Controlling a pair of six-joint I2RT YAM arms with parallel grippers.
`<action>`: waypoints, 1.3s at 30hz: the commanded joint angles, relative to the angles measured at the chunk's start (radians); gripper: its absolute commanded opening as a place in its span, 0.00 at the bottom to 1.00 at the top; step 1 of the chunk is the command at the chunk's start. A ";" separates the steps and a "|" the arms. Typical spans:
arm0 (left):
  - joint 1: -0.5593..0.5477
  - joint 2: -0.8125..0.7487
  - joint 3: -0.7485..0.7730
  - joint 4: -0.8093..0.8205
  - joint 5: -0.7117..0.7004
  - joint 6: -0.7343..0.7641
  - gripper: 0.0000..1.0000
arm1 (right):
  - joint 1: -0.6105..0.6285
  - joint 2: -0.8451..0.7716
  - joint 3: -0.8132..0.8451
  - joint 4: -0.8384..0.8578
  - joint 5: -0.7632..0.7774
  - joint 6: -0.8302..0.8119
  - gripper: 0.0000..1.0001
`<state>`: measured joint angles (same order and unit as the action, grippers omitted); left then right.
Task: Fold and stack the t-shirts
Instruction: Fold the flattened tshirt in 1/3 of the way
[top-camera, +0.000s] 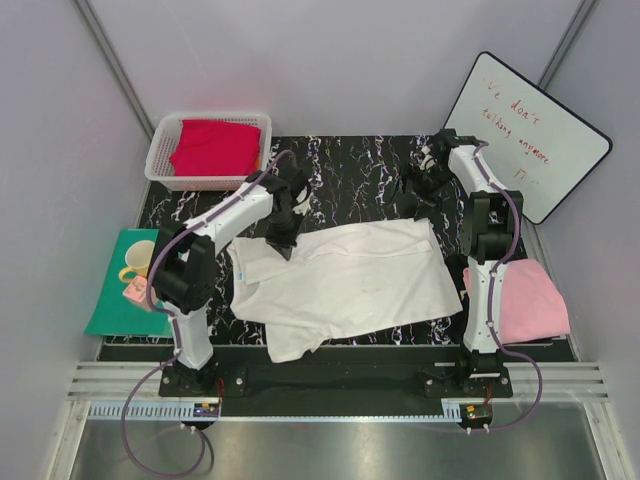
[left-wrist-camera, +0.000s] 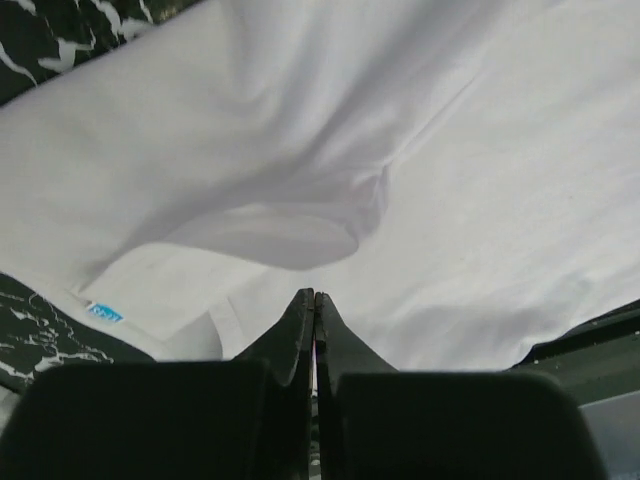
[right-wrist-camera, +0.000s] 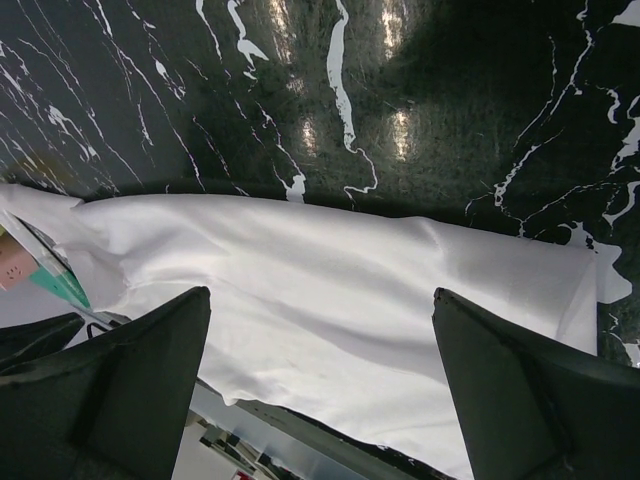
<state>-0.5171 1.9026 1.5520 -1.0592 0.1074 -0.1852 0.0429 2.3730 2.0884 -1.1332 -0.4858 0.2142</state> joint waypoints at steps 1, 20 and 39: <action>-0.009 -0.042 -0.078 -0.030 0.018 -0.014 0.00 | -0.003 0.006 0.009 0.007 -0.030 0.007 1.00; 0.040 0.139 0.198 0.024 -0.040 -0.040 0.00 | -0.002 -0.003 0.010 0.009 -0.054 0.008 0.99; 0.058 0.133 0.031 0.050 -0.043 -0.016 0.00 | -0.003 -0.001 -0.007 0.009 -0.054 0.001 1.00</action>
<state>-0.4633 2.1525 1.6684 -1.0233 0.0776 -0.1898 0.0429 2.3734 2.0789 -1.1286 -0.5175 0.2169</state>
